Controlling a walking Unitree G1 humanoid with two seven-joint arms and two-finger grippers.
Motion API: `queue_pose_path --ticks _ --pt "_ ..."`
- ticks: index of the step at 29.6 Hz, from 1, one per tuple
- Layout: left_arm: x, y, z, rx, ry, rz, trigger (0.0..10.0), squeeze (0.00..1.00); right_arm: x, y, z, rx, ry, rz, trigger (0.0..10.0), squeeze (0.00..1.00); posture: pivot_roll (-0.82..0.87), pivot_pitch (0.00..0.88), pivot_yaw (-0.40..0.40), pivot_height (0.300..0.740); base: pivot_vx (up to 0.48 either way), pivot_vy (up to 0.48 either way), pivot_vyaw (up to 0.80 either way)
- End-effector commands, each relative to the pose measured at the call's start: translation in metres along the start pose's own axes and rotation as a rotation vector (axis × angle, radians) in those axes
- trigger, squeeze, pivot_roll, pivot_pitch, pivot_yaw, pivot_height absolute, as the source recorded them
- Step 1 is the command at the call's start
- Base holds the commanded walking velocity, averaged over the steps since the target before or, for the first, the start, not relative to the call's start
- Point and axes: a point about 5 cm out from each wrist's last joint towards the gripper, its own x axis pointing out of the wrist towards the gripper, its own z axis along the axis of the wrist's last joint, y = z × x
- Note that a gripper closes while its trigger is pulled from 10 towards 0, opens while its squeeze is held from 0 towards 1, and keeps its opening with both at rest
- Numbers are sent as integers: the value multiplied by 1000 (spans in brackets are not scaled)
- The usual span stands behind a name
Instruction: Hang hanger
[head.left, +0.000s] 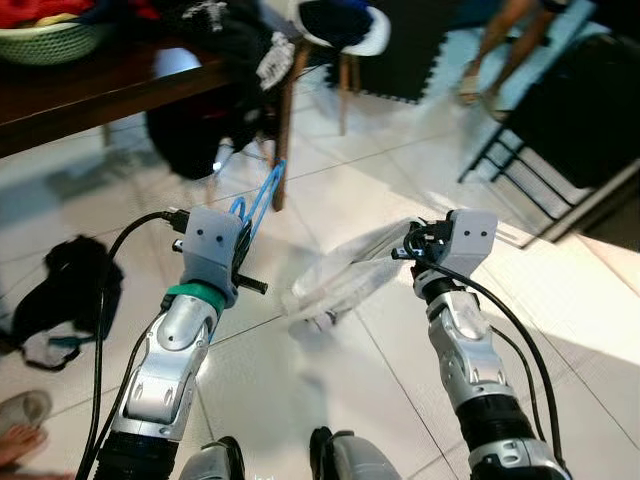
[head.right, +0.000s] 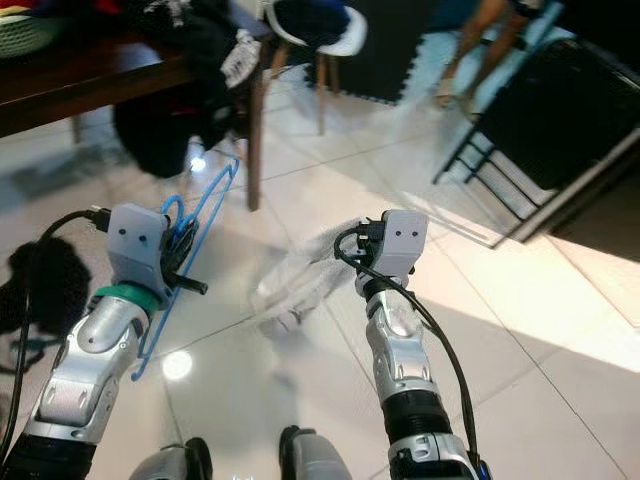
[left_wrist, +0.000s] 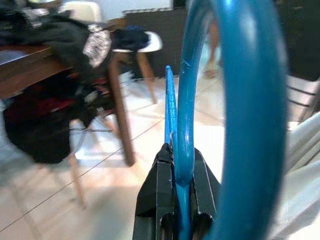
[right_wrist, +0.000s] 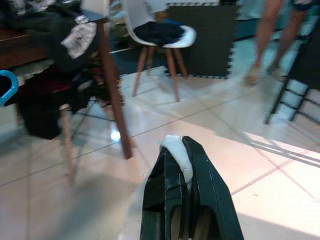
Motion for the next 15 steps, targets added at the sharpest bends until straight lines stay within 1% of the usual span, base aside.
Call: queue_pose_path --ticks 1,3,5,7,15 --pt "-1 -2 -1 4 16 -1 10000 0 2 -4 5 -1 -16 -13 10000 0 108 101 -66 737 0 0 -800" --pt "-2 -2 -1 -5 26 3 10000 0 3 -1 8 -42 -19 11 10000 0 101 109 -76 737 0 0 -213" --pt "-2 -3 -1 -8 29 3 10000 0 3 0 8 -55 -15 20 10000 0 101 109 -76 737 0 0 -425" --pt "-3 -5 -1 -21 35 8 10000 0 1 -1 8 -48 -8 24 10000 0 100 116 -77 737 0 0 -781" --pt "-4 -10 -2 -21 48 -5 10000 0 -3 -4 7 -47 0 14 10000 0 91 125 -68 737 0 0 -781"
